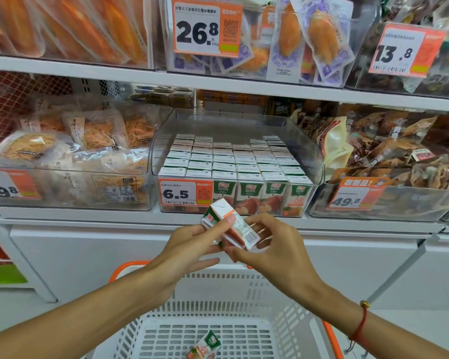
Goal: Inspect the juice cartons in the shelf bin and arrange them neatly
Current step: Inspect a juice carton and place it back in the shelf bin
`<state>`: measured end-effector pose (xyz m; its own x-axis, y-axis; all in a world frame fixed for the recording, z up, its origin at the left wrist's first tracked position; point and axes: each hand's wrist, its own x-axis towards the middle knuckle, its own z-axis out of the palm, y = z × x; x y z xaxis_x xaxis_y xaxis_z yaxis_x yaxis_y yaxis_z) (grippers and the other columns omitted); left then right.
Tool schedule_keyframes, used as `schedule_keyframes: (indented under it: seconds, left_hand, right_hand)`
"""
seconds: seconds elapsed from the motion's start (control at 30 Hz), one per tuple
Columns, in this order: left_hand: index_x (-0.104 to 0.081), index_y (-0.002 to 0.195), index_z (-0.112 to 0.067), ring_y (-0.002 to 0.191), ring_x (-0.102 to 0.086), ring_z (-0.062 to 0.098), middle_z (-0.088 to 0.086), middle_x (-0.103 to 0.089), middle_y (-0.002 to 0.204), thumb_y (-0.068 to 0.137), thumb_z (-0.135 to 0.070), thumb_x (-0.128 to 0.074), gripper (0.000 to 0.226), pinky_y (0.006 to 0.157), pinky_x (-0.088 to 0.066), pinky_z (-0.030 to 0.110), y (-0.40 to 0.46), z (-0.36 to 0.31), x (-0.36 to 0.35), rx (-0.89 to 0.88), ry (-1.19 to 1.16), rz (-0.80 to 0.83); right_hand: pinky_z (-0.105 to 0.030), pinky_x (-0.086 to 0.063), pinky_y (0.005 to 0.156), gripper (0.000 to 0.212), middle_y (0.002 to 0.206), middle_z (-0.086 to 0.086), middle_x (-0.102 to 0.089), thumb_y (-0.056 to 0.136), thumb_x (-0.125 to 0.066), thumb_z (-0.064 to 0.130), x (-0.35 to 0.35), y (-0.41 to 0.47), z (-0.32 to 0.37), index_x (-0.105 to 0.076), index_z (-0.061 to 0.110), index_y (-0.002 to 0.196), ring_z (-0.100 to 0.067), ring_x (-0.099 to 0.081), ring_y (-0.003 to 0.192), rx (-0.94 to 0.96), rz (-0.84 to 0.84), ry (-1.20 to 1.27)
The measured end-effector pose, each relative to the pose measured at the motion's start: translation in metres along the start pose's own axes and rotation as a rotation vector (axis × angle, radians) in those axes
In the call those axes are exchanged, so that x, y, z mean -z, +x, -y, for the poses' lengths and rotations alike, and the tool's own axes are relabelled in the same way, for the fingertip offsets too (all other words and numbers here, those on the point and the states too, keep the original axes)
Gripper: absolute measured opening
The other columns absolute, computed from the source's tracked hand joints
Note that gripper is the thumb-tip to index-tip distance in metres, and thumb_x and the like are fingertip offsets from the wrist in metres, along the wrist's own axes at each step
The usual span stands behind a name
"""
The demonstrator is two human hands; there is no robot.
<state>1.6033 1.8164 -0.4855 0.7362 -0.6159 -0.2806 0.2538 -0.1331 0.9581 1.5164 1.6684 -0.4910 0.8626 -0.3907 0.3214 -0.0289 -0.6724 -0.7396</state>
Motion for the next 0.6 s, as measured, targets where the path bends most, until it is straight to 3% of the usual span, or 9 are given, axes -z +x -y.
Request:
schedule_keyframes:
  seconds: [0.07,0.13,0.2,0.27,0.37,0.5,0.6]
  left_hand:
    - [-0.073,0.107,-0.021,0.089,-0.073,0.006,-0.006,-0.077,0.096,0.081,-0.047,-0.07,0.037,0.071,-0.058,0.016,0.001,-0.001,0.001,0.015,0.004,-0.02]
    - [-0.072,0.109,-0.024,0.084,-0.073,0.004,-0.006,-0.077,0.094,0.082,-0.044,-0.071,0.034,0.061,-0.054,0.01,0.003,-0.004,0.004,0.005,0.033,-0.063]
    - [-0.07,0.112,-0.03,0.093,-0.071,0.003,-0.011,-0.076,0.1,0.073,-0.048,-0.074,0.042,0.076,-0.055,0.016,0.006,-0.005,0.01,-0.054,0.105,-0.076]
    - [-0.068,0.112,-0.039,0.107,-0.065,0.004,-0.017,-0.073,0.109,0.061,-0.058,-0.073,0.054,0.099,-0.048,0.033,0.009,-0.007,0.014,-0.093,0.175,-0.076]
    - [-0.067,0.11,-0.043,0.113,-0.062,0.002,-0.021,-0.071,0.11,0.061,-0.062,-0.07,0.053,0.111,-0.037,0.043,0.01,-0.011,0.015,-0.131,0.19,-0.001]
    - [-0.064,0.114,-0.041,0.11,-0.064,-0.001,-0.021,-0.071,0.11,0.073,-0.057,-0.066,0.044,0.105,-0.04,0.033,0.011,-0.009,0.015,-0.141,0.161,0.075]
    - [-0.068,0.113,-0.029,0.094,-0.07,0.001,-0.015,-0.076,0.098,0.084,-0.043,-0.068,0.033,0.088,-0.052,0.024,0.011,-0.002,0.014,-0.106,0.096,-0.024]
  right_hand:
    - [-0.02,-0.051,0.064,0.041,0.081,0.021,-0.064,0.067,-0.085,0.041,-0.002,-0.002,-0.002,-0.055,0.038,0.094,-0.002,-0.06,0.079,0.103,0.029,-0.069]
    - [-0.021,-0.052,0.07,0.043,0.089,0.016,-0.065,0.068,-0.084,0.044,-0.002,0.001,-0.002,-0.057,0.031,0.099,-0.005,-0.06,0.085,0.044,0.144,0.006]
    - [-0.024,-0.054,0.079,0.041,0.098,0.009,-0.068,0.073,-0.078,0.046,0.003,0.006,-0.001,-0.063,0.025,0.105,-0.007,-0.063,0.092,-0.114,0.262,0.2]
    - [-0.024,-0.052,0.091,0.039,0.107,0.011,-0.07,0.079,-0.069,0.048,0.007,0.011,-0.001,-0.066,0.027,0.111,-0.004,-0.064,0.102,-0.21,0.351,0.307]
    - [-0.028,-0.047,0.102,0.033,0.117,0.014,-0.069,0.09,-0.066,0.034,0.011,0.014,-0.003,-0.061,0.03,0.122,-0.001,-0.062,0.111,-0.255,0.438,0.355]
    - [-0.02,-0.049,0.092,0.039,0.107,0.011,-0.074,0.079,-0.074,0.04,0.01,0.012,-0.003,-0.067,0.028,0.115,-0.004,-0.066,0.104,-0.304,0.427,0.44]
    - [-0.017,-0.054,0.072,0.038,0.084,0.01,-0.075,0.068,-0.085,0.039,0.005,0.01,-0.004,-0.071,0.025,0.101,-0.004,-0.067,0.08,-0.335,0.233,0.347]
